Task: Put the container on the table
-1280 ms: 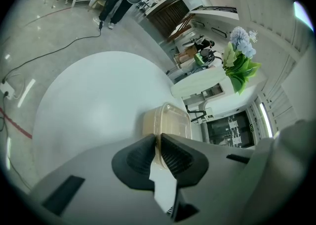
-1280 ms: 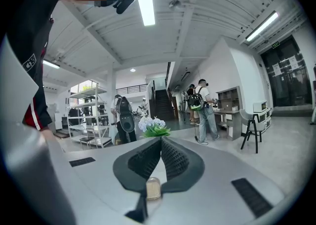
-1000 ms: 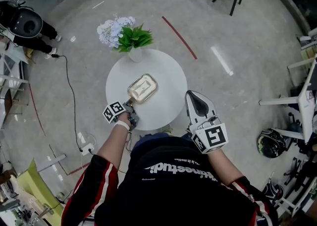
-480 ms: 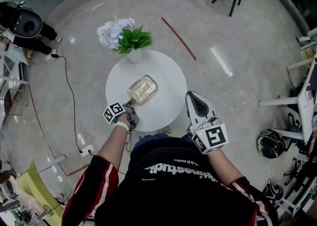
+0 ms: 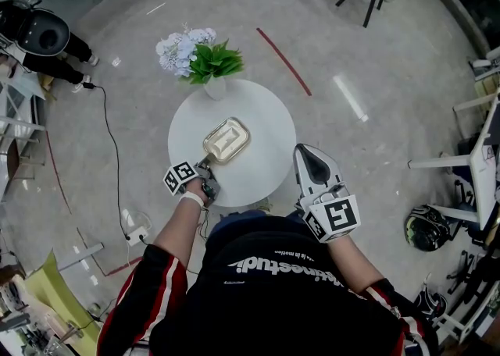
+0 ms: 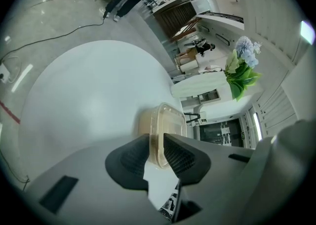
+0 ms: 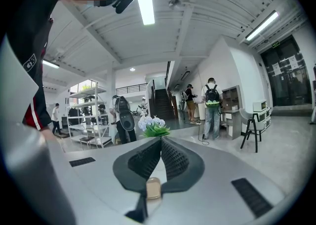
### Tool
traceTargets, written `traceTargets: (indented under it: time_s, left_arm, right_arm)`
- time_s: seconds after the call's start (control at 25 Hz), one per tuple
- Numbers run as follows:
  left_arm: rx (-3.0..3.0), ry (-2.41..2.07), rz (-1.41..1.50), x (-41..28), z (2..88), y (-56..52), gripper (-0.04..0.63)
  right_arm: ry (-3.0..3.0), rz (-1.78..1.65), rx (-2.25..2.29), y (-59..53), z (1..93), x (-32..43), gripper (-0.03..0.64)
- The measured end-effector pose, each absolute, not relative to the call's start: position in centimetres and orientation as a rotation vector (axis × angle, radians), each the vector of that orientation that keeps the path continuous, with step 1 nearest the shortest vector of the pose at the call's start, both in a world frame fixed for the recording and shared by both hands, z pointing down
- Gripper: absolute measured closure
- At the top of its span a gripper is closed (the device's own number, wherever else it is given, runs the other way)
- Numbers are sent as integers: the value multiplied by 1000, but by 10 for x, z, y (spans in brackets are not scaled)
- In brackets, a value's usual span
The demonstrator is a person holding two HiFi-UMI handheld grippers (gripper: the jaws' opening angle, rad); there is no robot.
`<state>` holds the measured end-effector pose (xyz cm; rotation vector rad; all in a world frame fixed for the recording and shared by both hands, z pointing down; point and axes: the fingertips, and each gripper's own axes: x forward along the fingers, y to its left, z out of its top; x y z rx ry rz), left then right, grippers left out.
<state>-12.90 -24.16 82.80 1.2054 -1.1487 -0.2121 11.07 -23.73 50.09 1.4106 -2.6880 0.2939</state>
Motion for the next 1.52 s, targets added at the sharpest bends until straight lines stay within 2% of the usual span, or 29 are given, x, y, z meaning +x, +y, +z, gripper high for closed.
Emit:
traceTargets:
  time_s: [0.08, 0.24, 1.52]
  left_arm:
    - [1215, -1142, -220, -129, 825, -242, 484]
    - [1220, -1151, -215, -129, 822, -242, 471]
    - [1322, -1260, -143, -171, 791, -234, 469]
  right_arm:
    - [-2684, 306, 1418, -237, 499, 110, 618]
    - [-2687, 306, 1412, -236, 498, 110, 618]
    - [-2707, 289, 1439, -222, 480, 88, 618]
